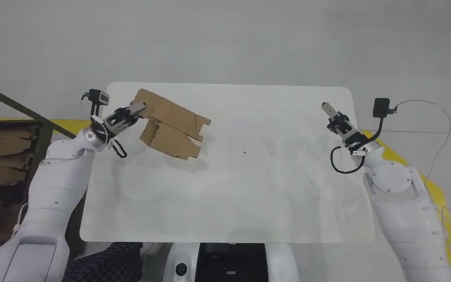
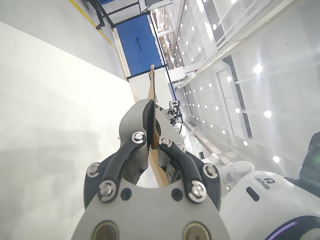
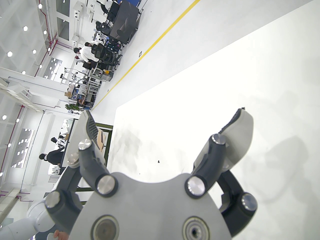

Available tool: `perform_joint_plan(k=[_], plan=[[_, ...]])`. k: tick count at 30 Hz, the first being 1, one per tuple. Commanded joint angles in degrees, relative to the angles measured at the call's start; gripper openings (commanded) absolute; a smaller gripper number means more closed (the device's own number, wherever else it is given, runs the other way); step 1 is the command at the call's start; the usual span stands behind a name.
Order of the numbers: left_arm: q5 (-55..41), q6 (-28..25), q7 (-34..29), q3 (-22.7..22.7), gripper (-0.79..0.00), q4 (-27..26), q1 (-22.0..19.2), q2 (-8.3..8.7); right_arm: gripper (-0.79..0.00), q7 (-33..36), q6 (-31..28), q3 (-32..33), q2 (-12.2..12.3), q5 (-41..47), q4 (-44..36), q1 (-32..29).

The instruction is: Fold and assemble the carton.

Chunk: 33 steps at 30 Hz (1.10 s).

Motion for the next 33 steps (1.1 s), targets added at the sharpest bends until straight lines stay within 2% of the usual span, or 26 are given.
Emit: perform_joint_plan(k=[1, 19, 27, 33], plan=[[1.1, 0.4, 0.8, 2.1, -0.785, -0.3, -0.8, -0.69, 0.0, 0.0, 0.0, 0.0, 0.0, 0.0, 0.0, 0.0], [7.9, 4.0, 3.2, 17.6, -0.785, 0.9, -14.0, -7.58, 0.0, 0.0, 0.0, 0.0, 0.0, 0.0, 0.0, 0.0], [9.9, 4.8, 3.3, 22.7, -0.785, 0.9, -17.2, -10.33, 0.0, 0.0, 0.0, 0.0, 0.0, 0.0, 0.0, 0.0], [10.7, 4.2, 2.9, 24.1, -0.785, 2.5, -18.6, -11.48, 0.0, 0.0, 0.0, 0.0, 0.0, 0.0, 0.0, 0.0]])
